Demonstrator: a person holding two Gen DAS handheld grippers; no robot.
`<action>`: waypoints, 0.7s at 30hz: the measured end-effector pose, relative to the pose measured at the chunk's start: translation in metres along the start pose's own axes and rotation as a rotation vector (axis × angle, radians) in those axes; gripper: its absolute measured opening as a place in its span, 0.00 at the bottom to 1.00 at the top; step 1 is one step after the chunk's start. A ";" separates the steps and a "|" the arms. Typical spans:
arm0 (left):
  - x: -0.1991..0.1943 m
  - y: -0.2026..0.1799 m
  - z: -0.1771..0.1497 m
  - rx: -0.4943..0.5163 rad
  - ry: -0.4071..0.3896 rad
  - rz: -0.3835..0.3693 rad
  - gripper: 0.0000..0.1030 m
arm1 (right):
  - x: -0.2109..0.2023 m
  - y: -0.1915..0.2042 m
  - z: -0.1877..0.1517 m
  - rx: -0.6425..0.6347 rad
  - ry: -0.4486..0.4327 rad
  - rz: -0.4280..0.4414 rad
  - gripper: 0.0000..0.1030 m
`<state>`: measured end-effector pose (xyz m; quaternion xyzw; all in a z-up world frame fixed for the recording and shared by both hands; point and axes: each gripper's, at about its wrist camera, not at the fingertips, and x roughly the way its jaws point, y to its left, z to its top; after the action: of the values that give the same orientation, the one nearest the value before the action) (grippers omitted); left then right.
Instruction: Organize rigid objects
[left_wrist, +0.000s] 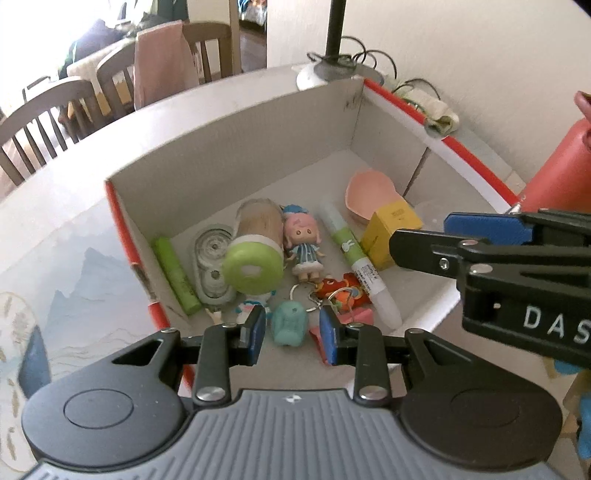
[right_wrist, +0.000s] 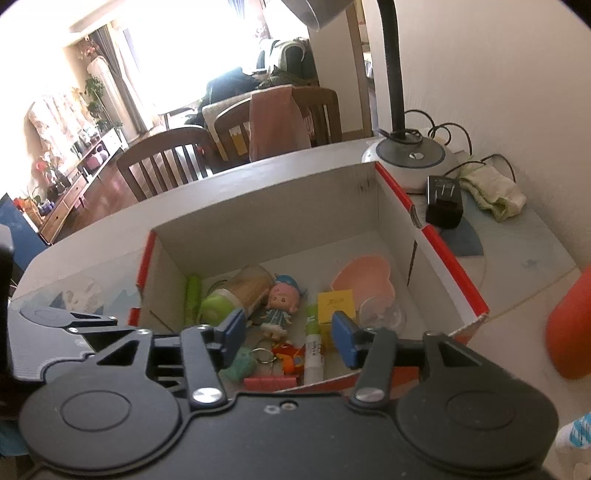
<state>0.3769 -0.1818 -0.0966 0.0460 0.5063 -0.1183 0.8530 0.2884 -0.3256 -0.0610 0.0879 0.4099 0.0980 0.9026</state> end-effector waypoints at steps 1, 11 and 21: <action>-0.004 0.001 -0.002 0.004 -0.011 -0.001 0.30 | -0.004 0.001 -0.001 -0.001 -0.007 0.002 0.52; -0.047 0.010 -0.022 0.015 -0.095 -0.031 0.30 | -0.036 0.014 -0.014 -0.002 -0.075 0.028 0.63; -0.083 0.027 -0.042 -0.008 -0.146 -0.075 0.30 | -0.064 0.023 -0.034 0.011 -0.138 0.042 0.72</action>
<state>0.3093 -0.1348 -0.0453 0.0148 0.4444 -0.1510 0.8829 0.2191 -0.3171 -0.0310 0.1079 0.3454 0.1084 0.9259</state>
